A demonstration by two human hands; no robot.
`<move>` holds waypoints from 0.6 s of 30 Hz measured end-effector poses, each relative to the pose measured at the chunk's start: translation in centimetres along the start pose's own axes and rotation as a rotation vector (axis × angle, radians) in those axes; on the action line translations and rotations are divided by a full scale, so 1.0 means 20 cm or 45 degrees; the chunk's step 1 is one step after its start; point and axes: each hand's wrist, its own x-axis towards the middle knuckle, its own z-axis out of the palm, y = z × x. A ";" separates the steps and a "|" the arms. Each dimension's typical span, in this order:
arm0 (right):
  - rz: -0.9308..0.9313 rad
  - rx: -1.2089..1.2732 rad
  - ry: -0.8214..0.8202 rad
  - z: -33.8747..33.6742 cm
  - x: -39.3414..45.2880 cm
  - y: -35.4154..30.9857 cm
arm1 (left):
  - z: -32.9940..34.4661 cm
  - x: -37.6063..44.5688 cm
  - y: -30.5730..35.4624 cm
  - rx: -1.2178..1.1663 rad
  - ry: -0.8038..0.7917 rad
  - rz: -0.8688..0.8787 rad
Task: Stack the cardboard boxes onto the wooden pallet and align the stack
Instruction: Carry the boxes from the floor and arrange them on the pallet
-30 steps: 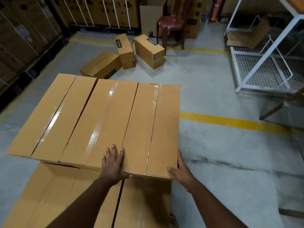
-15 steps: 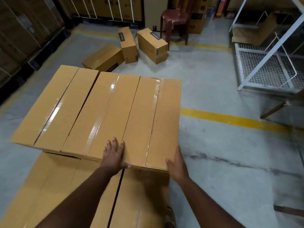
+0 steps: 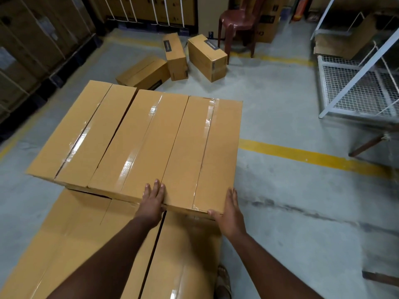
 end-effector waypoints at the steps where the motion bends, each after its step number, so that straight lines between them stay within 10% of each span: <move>1: -0.020 -0.016 0.001 0.00 -0.01 0.00 | 0.00 -0.01 0.01 0.001 -0.001 -0.008; 18: -0.311 -0.121 0.025 -0.06 -0.31 -0.14 | 0.02 -0.31 0.16 -0.150 0.241 -0.060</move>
